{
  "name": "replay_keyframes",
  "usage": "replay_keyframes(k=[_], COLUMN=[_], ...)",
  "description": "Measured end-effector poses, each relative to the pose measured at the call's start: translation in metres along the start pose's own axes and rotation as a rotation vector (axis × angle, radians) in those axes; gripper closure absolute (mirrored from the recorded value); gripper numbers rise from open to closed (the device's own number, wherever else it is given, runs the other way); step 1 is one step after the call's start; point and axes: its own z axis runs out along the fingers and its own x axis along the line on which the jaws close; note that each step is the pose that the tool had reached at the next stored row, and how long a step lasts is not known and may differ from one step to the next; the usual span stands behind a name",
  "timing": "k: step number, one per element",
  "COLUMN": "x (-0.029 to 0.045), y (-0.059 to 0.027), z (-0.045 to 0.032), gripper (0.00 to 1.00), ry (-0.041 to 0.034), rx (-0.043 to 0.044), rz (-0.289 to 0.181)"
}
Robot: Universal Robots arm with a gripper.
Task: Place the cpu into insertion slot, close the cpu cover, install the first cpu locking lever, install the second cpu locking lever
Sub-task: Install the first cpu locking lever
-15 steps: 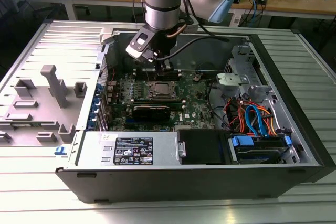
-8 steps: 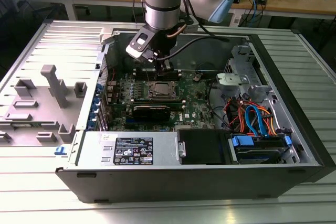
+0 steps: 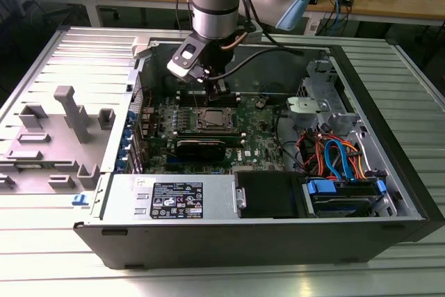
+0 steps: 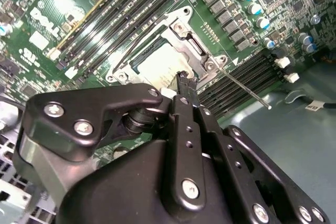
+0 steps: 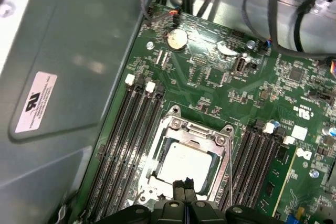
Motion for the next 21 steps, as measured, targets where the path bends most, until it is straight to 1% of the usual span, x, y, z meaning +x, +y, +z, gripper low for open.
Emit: replay_keyframes(k=[1,3,4,7,8,9,11,14,15,17,18,21], x=[0.0001,0.0002,0.0006,0.0012,0.0013,0.0014,0.0016,0.0016,0.0016,0.0016,0.0016,0.0016], y=[0.0,-0.0002,-0.0013,-0.0027,-0.003,-0.0032,-0.0034,-0.0034,-0.0034,-0.0035,-0.0034,-0.0035], z=[0.0,0.0,-0.0001,-0.008,-0.0126,-0.0146,-0.0147,-0.0146,-0.0144,-0.0142,-0.014,-0.0139], gripper=[0.89,0.89,0.89,0.89,0.89,0.89,0.89,0.89,0.89,0.89,0.89,0.89], ry=[0.0002,0.0005,0.0011,0.0011,0.0012,0.0012,0.0014,0.0014,0.0016,0.0018,0.002,0.0023], rx=[0.0006,0.0009,0.0007,0.0006,0.0006,0.0006,0.0005,0.0014,0.0015,0.0019,0.0022,0.0026], rz=[-0.032,-0.053,-0.055,-0.056,-0.056,-0.059,-0.075,-0.134,-0.166,-0.204,-0.242,-0.293])
